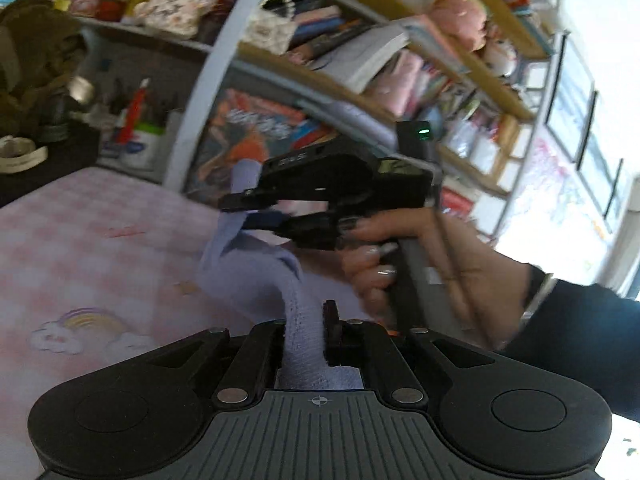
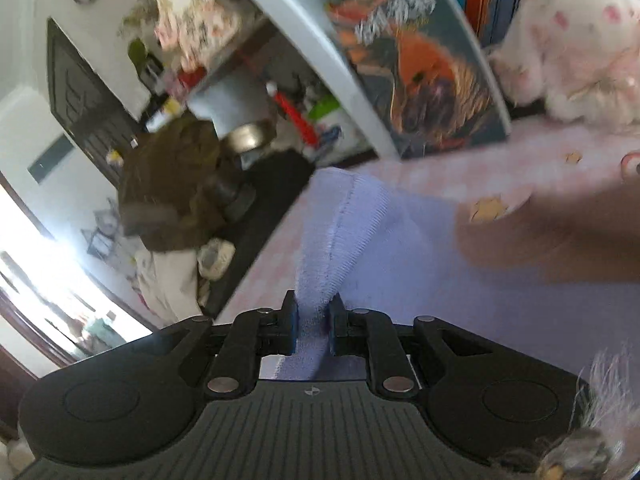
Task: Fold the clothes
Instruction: 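Lift the sweater with both grippers and shake it open in the air, then lower the sweater onto the mat and open the right gripper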
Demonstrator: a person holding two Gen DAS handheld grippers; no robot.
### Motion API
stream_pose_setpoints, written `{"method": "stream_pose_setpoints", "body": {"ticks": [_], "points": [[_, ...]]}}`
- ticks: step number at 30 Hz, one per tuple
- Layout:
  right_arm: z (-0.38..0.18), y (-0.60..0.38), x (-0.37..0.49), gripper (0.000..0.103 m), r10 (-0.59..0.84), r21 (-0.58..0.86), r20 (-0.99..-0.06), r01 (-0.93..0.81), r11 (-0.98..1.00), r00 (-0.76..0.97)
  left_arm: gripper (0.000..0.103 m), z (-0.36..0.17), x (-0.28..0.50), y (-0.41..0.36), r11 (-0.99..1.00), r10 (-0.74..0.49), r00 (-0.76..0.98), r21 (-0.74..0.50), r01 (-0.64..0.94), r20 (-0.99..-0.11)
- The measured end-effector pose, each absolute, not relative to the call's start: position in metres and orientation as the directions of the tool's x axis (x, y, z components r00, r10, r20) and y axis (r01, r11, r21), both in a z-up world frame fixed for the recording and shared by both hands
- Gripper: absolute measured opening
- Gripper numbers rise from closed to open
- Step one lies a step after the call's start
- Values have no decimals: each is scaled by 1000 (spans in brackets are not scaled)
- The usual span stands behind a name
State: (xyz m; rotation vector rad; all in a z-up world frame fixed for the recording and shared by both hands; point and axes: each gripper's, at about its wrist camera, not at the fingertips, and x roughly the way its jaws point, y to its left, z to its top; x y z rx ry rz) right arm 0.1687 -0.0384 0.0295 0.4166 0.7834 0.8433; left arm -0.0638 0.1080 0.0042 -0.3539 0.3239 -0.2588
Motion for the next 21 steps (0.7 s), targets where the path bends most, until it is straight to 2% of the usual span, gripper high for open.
{"method": "stream_pose_setpoints", "body": {"ticks": [2, 4, 10, 16, 19, 21], "points": [[32, -51, 154, 37, 794, 595, -445, -526, 608, 415, 5, -2, -66, 115, 909, -281, 916, -385, 159, -286], [34, -63, 139, 45, 796, 579, -442, -547, 605, 413, 10, -7, -66, 122, 904, -267, 914, -408, 128, -304], [43, -122, 90, 54, 773, 496, -443, -594, 633, 454, 14, -17, -82, 137, 908, -237, 905, -413, 76, -353], [43, -186, 53, 59, 595, 256, -526, -554, 792, 608, 16, -17, -99, 147, 926, -196, 905, -374, 45, -377], [43, -218, 34, 68, 492, 126, -544, -514, 848, 679, 16, -17, -97, 149, 935, -185, 900, -352, 38, -394], [43, -239, 22, 68, 421, 38, -547, -481, 876, 723, 17, -17, -93, 148, 944, -174, 898, -328, 36, -405]]}}
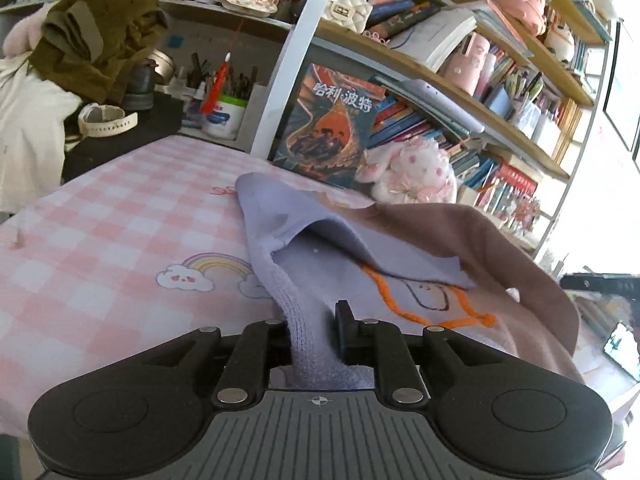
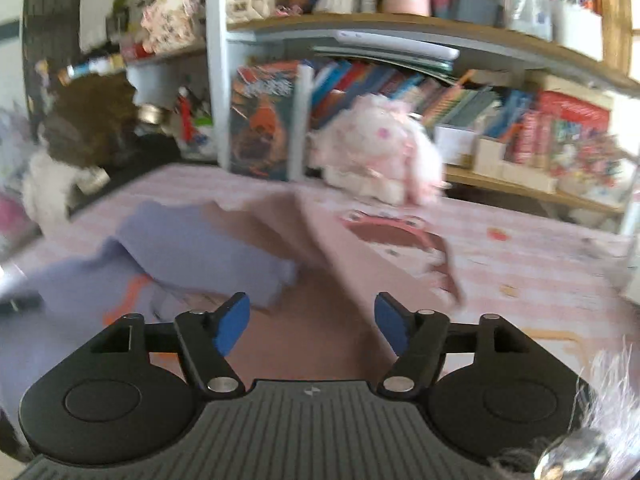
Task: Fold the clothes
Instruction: 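Lower the sweater onto the mat and open the right gripper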
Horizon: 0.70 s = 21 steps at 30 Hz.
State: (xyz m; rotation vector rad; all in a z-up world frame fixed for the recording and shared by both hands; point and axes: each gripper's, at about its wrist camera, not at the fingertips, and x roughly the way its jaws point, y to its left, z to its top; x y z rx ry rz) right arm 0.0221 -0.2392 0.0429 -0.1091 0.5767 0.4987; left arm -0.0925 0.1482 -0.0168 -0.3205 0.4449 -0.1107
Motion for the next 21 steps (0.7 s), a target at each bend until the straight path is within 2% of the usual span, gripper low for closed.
{"method": "stream_pose_setpoints", "body": {"ticks": [3, 6, 8, 9, 10, 11, 13, 17, 19, 21], "points": [[38, -263, 11, 66, 328, -72, -545, -433, 899, 772, 13, -15, -88, 145, 952, -166, 897, -304, 37, -409], [27, -264, 20, 58, 244, -158, -534, -379, 912, 809, 12, -16, -88, 143, 954, -158, 899, -299, 32, -409], [23, -264, 30, 41, 172, -232, -511, -328, 916, 842, 12, -17, -88, 145, 954, -149, 899, -299, 21, -412], [22, -266, 36, 37, 149, -254, -502, -310, 916, 852, 12, -17, -88, 147, 954, -144, 899, -300, 15, -414], [22, -268, 45, 23, 142, -259, -508, -308, 915, 849, 12, -17, -87, 148, 954, -139, 899, -301, 8, -416], [22, -270, 54, 4, 138, -261, -517, -309, 914, 845, 12, -17, -87, 149, 953, -134, 899, -302, 2, -418], [28, -277, 66, 4, 139, -267, -518, -314, 911, 844, 11, -17, -87, 152, 953, -124, 899, -304, -11, -421], [61, -287, 85, 4, 93, -349, -430, -261, 900, 898, 9, -17, -83, 158, 942, -122, 899, -334, -28, -421], [75, -290, 105, 4, 58, -390, -415, -235, 890, 908, 8, -16, -79, 157, 931, -146, 897, -364, -18, -417], [75, -291, 137, 14, -5, -444, -445, -215, 870, 896, 8, -14, -73, 148, 937, -159, 893, -350, 2, -420]]}}
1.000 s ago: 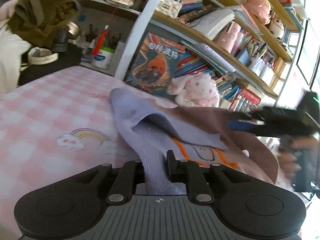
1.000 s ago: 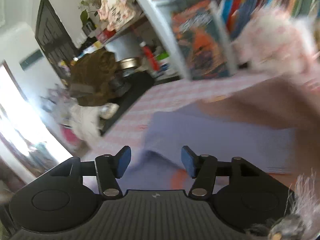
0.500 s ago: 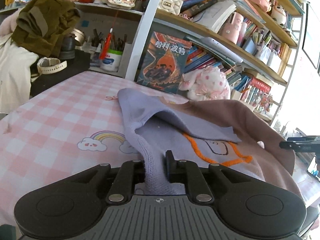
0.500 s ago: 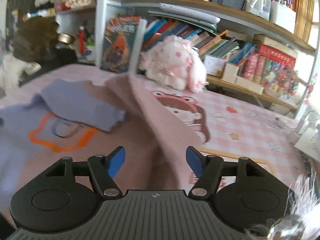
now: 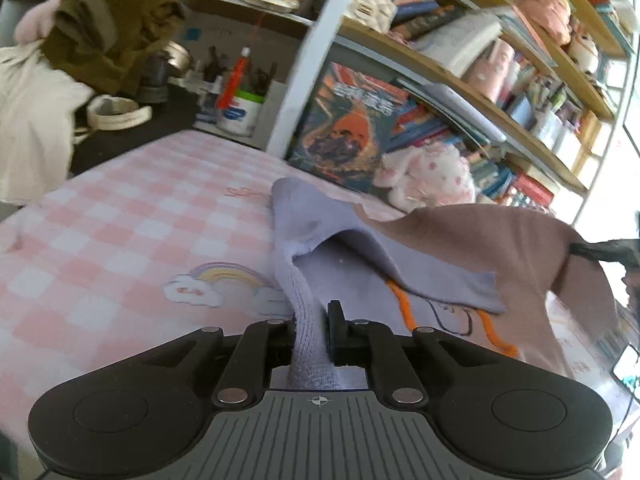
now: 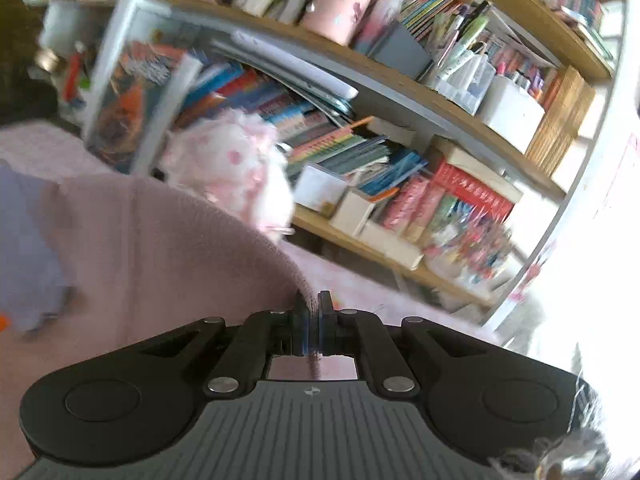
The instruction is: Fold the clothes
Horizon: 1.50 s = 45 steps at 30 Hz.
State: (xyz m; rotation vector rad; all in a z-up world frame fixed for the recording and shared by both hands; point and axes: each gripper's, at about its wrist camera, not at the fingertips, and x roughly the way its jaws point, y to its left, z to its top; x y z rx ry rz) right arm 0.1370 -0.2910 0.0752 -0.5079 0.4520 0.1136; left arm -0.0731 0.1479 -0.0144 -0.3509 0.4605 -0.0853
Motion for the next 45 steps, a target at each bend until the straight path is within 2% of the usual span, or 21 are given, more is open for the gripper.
{"method": "stream_pose_setpoints", "body": {"ticks": [2, 3, 6, 10, 13, 16, 19, 23, 25, 28, 29, 33, 45], "points": [[66, -295, 165, 55, -100, -493, -452, -155, 856, 886, 8, -13, -70, 135, 954, -151, 893, -299, 19, -425], [61, -297, 179, 58, -153, -518, -451, -118, 847, 879, 8, -12, -69, 129, 961, -148, 892, -276, 27, -427], [56, -306, 190, 58, -172, -479, -449, -74, 875, 877, 8, -14, -68, 118, 968, -152, 887, -248, 44, -436], [52, -301, 163, 59, 22, -319, -485, -200, 926, 874, 9, -18, -67, 112, 968, -160, 880, -244, 52, -447], [40, -289, 127, 60, 195, -190, -557, -353, 916, 807, 8, -18, -69, 110, 968, -158, 882, -244, 51, -444], [25, -281, 90, 57, 334, -47, -624, -461, 886, 706, 8, -17, -75, 109, 968, -165, 880, -244, 58, -445], [11, -276, 53, 55, 365, -17, -664, -501, 865, 653, 8, -18, -80, 110, 964, -181, 873, -257, 66, -453], [0, -282, 29, 35, 391, 46, -680, -497, 867, 620, 8, -17, -78, 103, 959, -201, 872, -269, 83, -447], [-4, -285, 23, 33, 398, 64, -680, -491, 869, 616, 8, -16, -76, 99, 957, -210, 872, -274, 92, -442], [-7, -293, 20, 17, 381, 55, -678, -473, 879, 629, 8, -12, -72, 88, 956, -236, 869, -263, 128, -436], [-7, -297, 20, 15, 387, 69, -679, -471, 879, 623, 8, -12, -69, 84, 956, -245, 867, -257, 141, -435], [-8, -310, 20, 13, 411, 124, -683, -458, 880, 604, 8, -14, -58, 71, 955, -265, 859, -243, 171, -437], [-10, -307, 0, 9, 319, 3, -669, -426, 905, 671, 7, -7, -54, 69, 958, -272, 871, -203, 203, -409]]}}
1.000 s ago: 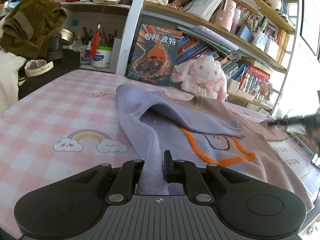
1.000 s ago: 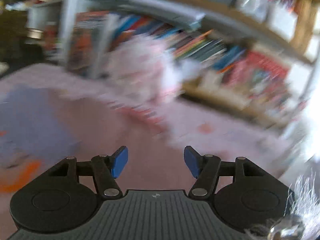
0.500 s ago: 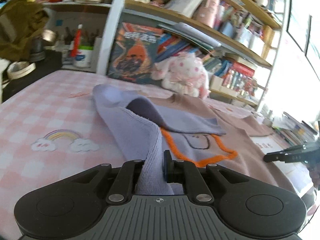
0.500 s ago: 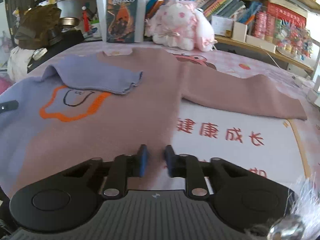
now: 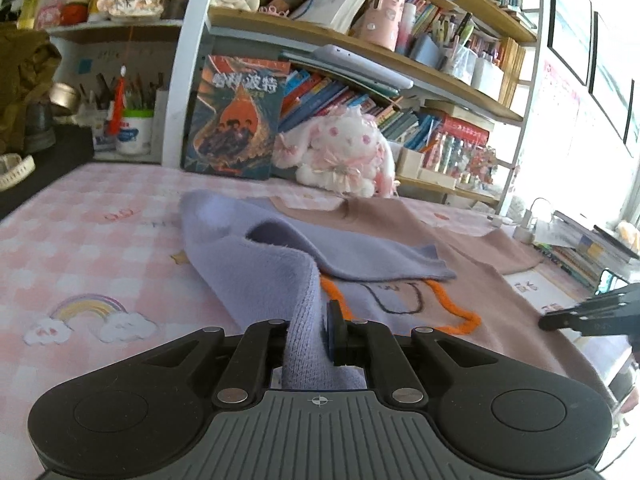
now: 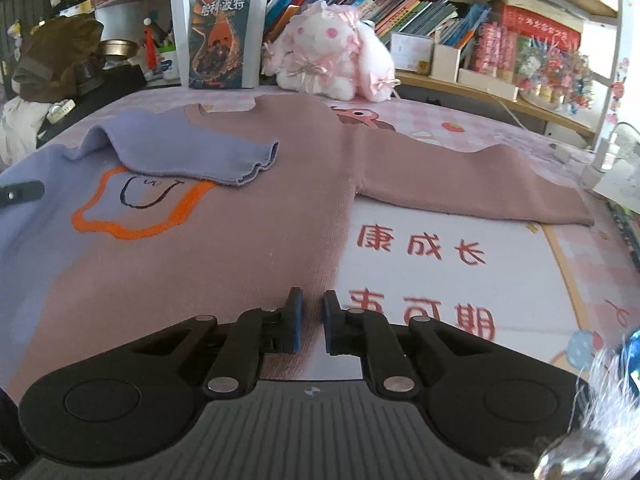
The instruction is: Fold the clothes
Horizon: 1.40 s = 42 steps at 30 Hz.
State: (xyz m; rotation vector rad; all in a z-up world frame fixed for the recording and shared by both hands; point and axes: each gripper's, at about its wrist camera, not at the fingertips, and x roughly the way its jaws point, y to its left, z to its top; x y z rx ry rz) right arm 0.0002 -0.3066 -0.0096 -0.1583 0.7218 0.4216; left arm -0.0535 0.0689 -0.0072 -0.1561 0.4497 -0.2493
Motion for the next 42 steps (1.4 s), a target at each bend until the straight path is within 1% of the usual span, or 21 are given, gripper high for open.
{"method": "stream_pose_setpoints", "body": {"ticks": [2, 6, 11, 16, 23, 26, 31, 34, 37, 40, 42], "points": [[-10, -306, -3, 9, 306, -11, -667, -420, 907, 679, 7, -6, -56, 76, 961, -258, 876, -202, 190, -407], [-10, -304, -10, 9, 282, -39, -663, -408, 912, 694, 7, -15, -58, 93, 955, -244, 870, -262, 138, -428], [-15, -295, 25, 9, 239, -90, -638, -379, 921, 732, 7, -26, -51, 101, 947, -232, 863, -308, 95, -449], [-17, -292, 50, 9, 211, -100, -627, -346, 933, 750, 7, -28, -32, 100, 952, -214, 863, -294, 81, -457], [-20, -288, 58, 9, 192, -80, -612, -301, 950, 768, 7, -29, -23, 106, 954, -183, 861, -297, 40, -474], [-19, -290, 58, 9, 199, -60, -613, -296, 953, 764, 14, -31, -28, 110, 954, -165, 857, -300, 13, -489], [-21, -296, 54, 9, 224, -11, -603, -289, 957, 765, 18, -26, -41, 126, 945, -182, 843, -327, 8, -506], [-22, -298, 52, 12, 235, 8, -596, -286, 958, 768, 18, -15, -54, 130, 959, -148, 859, -285, 3, -490], [-23, -301, 51, 12, 244, 28, -589, -283, 959, 770, 18, 0, -64, 131, 969, -111, 881, -245, -6, -460], [-24, -301, 50, 12, 244, 30, -582, -279, 960, 776, 18, 17, -66, 119, 978, -116, 900, -207, 30, -420], [-24, -300, 48, 12, 237, 22, -579, -275, 961, 780, 18, 27, -62, 103, 980, -155, 902, -177, 89, -402]]}}
